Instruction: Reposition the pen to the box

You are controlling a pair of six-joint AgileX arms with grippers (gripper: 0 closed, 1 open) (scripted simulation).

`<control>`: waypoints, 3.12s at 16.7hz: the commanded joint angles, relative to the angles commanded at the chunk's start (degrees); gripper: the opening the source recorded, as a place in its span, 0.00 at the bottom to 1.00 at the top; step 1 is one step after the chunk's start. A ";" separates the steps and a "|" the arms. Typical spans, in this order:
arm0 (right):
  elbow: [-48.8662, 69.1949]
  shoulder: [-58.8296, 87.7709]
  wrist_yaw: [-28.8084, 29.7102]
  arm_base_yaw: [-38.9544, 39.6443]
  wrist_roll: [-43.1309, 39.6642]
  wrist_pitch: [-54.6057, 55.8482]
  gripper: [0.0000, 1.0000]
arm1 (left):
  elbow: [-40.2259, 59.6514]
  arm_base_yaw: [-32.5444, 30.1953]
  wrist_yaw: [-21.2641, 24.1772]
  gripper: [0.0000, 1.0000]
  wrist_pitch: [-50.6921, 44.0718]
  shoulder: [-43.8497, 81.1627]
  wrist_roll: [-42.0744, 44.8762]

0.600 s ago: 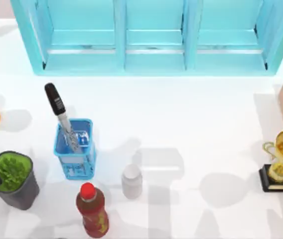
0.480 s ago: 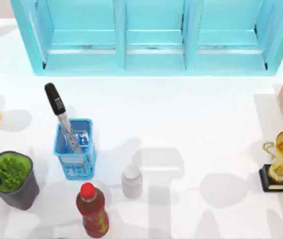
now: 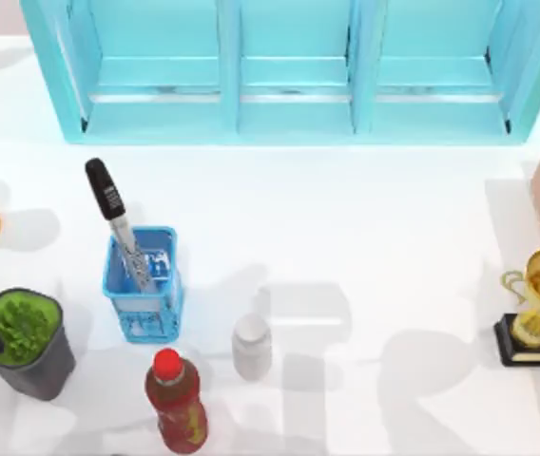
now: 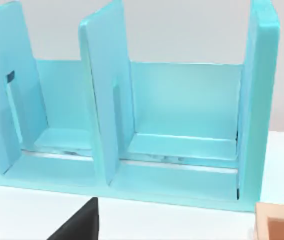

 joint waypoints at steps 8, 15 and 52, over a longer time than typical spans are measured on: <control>25.85 46.75 1.29 22.53 5.85 5.03 1.00 | 0.00 0.00 0.00 1.00 0.00 0.00 0.00; 43.51 77.78 2.22 37.64 9.70 8.33 1.00 | 0.00 0.00 0.00 1.00 0.00 0.00 0.00; 66.04 105.80 2.13 40.69 10.15 11.32 0.25 | 0.00 0.00 0.00 1.00 0.00 0.00 0.00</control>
